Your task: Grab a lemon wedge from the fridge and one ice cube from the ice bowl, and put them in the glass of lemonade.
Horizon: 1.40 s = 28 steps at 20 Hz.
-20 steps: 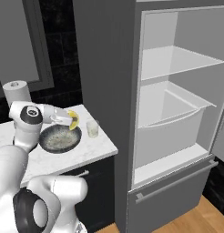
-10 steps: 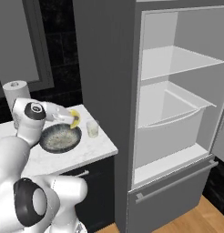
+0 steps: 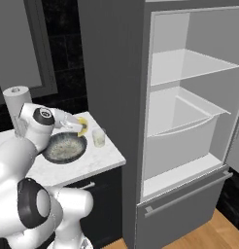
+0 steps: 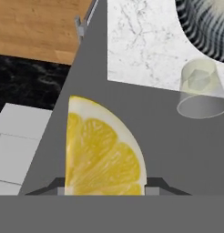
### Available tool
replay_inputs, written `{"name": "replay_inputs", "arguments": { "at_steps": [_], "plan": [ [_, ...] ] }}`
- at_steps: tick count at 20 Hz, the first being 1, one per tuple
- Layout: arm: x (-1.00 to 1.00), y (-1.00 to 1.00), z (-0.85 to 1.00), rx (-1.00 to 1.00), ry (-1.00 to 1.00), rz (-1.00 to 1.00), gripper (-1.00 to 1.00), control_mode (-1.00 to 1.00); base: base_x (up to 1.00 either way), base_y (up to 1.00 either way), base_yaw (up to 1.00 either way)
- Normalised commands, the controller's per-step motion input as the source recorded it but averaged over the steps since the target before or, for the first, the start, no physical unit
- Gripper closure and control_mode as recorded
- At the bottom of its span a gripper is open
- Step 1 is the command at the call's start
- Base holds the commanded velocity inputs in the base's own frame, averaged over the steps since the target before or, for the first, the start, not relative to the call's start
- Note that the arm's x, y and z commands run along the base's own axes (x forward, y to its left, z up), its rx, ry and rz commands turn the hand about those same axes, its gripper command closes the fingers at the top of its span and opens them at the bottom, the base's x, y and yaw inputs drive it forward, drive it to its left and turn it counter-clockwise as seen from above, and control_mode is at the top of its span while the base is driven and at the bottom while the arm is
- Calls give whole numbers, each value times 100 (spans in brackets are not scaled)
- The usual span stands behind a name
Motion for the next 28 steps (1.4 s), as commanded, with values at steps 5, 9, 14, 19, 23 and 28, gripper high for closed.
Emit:
{"name": "replay_inputs", "arguments": {
  "at_steps": [5,9,14,19,23,28],
  "plan": [
    [25,0,-9,0,0,0,100,-100,0,0,0],
    [18,0,-1,0,0,-1,100,-100,0,0,0],
    [11,0,0,0,0,-4,100,-100,0,0,0],
    [12,0,0,0,0,-4,100,-100,0,0,0],
    [18,0,-3,0,0,-4,100,-100,0,0,0],
    [12,0,-1,0,0,-4,100,-100,0,0,0]
  ]
}}
